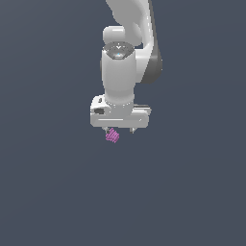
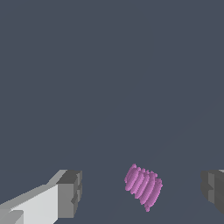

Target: Pick up the object and move it to a goal position.

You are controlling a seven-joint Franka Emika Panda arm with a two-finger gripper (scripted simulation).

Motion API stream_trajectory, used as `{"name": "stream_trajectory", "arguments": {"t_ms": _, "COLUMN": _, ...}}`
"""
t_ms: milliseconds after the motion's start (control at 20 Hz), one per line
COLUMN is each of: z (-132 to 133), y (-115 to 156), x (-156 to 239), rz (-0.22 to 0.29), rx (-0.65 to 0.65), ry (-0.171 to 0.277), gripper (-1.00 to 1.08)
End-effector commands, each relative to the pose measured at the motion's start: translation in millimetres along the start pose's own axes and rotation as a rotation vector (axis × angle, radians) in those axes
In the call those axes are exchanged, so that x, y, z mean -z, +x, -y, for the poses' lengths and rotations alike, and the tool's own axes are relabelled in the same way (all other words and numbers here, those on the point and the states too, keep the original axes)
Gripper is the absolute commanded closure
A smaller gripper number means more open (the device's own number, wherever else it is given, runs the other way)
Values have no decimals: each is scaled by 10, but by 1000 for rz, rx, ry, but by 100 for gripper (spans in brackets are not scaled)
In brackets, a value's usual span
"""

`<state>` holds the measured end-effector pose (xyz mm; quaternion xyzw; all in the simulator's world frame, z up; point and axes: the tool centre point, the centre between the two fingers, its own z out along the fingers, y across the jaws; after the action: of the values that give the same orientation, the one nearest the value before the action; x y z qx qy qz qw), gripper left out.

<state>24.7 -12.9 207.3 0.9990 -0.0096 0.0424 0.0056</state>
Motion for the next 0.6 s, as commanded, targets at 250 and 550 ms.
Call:
{"name": "stream_trajectory", "arguments": {"t_ms": 250, "z": 2, "y": 22, "x": 47, "rz": -9, "rx": 17, "ry": 1, "gripper": -92}}
{"name": "stream_trajectory", "arguments": {"t_ms": 550, "z": 9, "y": 62, "x": 133, "rz": -25, "rx": 41, "ry": 2, "gripper": -92}}
